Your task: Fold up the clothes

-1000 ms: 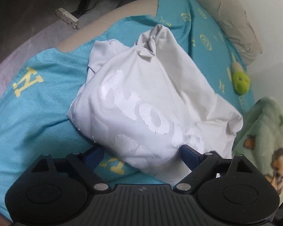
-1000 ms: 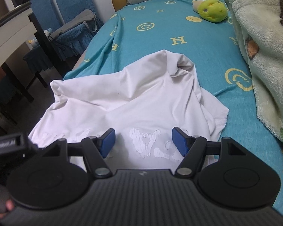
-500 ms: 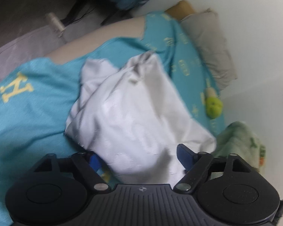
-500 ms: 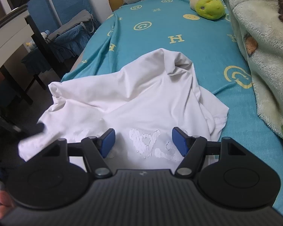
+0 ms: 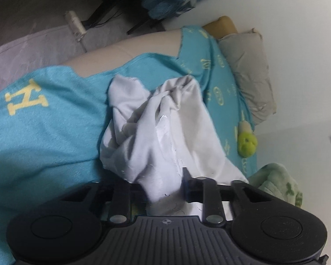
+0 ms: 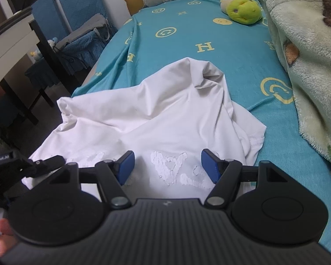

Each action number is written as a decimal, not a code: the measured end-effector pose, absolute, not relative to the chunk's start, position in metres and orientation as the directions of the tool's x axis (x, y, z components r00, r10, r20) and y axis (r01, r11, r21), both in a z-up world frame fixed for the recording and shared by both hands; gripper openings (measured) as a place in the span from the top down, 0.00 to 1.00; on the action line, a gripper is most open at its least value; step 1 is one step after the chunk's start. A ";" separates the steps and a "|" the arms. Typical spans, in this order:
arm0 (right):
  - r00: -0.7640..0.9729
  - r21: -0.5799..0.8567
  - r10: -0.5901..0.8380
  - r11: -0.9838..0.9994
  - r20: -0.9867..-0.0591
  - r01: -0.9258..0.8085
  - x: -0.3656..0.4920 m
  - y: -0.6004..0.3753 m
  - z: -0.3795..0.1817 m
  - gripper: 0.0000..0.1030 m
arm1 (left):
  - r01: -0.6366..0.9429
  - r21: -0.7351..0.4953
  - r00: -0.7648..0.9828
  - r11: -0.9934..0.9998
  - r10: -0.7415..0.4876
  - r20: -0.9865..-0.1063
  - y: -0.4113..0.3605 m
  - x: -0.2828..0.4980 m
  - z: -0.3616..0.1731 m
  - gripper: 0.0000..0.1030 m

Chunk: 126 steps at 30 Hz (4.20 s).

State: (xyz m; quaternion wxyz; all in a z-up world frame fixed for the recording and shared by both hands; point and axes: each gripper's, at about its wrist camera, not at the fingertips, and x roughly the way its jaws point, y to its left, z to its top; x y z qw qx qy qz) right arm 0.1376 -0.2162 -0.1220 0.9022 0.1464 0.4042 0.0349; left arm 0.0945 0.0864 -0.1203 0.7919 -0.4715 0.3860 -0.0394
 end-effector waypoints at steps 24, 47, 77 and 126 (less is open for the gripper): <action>0.688 0.899 0.595 0.149 -0.415 0.413 0.110 -0.241 -0.207 0.08 | -0.265 -0.816 0.737 0.514 -0.438 -0.515 0.085 0.093 -0.115 0.81; 0.851 0.906 0.333 0.271 -0.406 0.326 0.075 -0.270 -0.155 0.79 | -0.207 -0.861 0.769 0.464 -0.467 -0.437 0.092 0.083 -0.091 0.84; 0.988 0.842 -0.031 0.519 -0.152 0.146 -0.005 -0.521 0.109 0.80 | 0.186 -0.840 0.567 0.510 -0.754 -0.332 -0.220 0.130 0.180 0.84; 0.923 0.485 -0.298 0.786 -0.245 0.382 -0.212 -0.444 0.122 0.00 | 0.687 -0.168 0.638 0.707 -0.697 -0.326 -0.209 -0.091 0.194 0.00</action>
